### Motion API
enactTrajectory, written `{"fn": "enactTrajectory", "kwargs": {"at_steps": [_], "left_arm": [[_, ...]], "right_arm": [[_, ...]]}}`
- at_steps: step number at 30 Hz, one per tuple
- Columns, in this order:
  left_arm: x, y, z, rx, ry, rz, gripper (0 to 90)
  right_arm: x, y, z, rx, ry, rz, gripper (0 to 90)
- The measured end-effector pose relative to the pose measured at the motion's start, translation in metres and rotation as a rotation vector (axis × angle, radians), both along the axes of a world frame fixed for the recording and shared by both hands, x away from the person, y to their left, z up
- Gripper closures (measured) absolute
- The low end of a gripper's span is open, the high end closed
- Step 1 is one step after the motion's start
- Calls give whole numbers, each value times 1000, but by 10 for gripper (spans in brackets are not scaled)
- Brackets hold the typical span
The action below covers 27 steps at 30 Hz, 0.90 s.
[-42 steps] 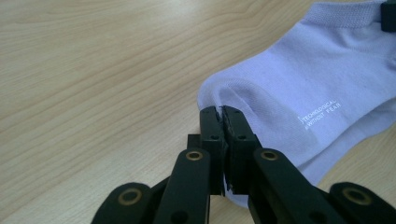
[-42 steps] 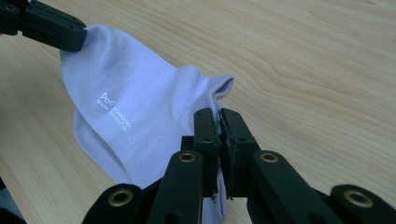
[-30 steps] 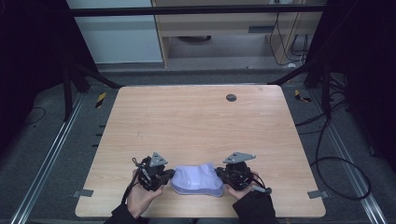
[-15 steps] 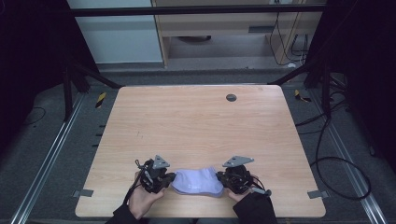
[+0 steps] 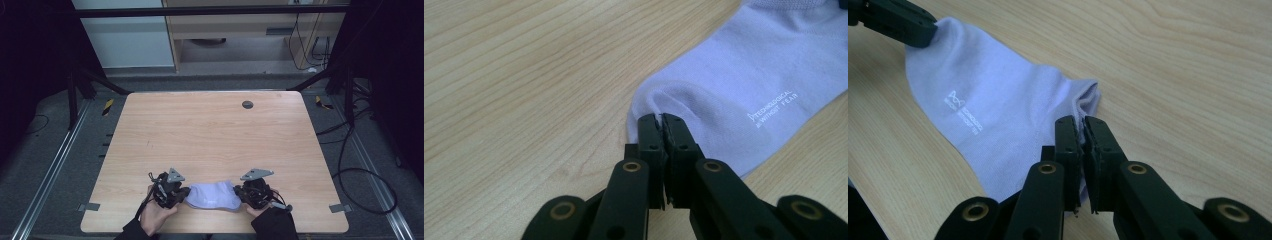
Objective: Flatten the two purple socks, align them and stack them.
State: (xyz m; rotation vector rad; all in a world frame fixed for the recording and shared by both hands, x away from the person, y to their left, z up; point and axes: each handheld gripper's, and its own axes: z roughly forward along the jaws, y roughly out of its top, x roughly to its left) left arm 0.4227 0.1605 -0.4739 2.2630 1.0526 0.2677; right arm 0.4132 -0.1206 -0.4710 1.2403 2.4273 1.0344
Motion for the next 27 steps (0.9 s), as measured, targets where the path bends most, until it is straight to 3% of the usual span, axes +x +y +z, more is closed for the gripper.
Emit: {"fn": "enactTrajectory", "kwargs": {"at_steps": [4, 9, 13, 17, 21, 24, 27], "left_arm": [[1, -2, -4, 13, 4, -6, 868], [1, 1, -1, -8, -7, 4, 814], [-1, 8, 13, -54, -69, 21, 760], [-3, 4, 19, -90, -120, 19, 776], [-2, -10, 13, -80, -143, -12, 834], [0, -20, 6, -60, -150, -36, 861], [2, -27, -3, -23, -126, -59, 871]], "right_arm": [[1, 0, -5, -28, 14, 1, 831], [0, -2, -6, -37, 4, -6, 763], [-3, -7, 1, 4, -46, -17, 730], [-8, -10, 5, 54, -81, -4, 779], [-10, -7, 2, 79, -99, 32, 853], [-9, -3, -6, 64, -71, 57, 890], [-6, 0, -14, 32, -32, 77, 900]]}}
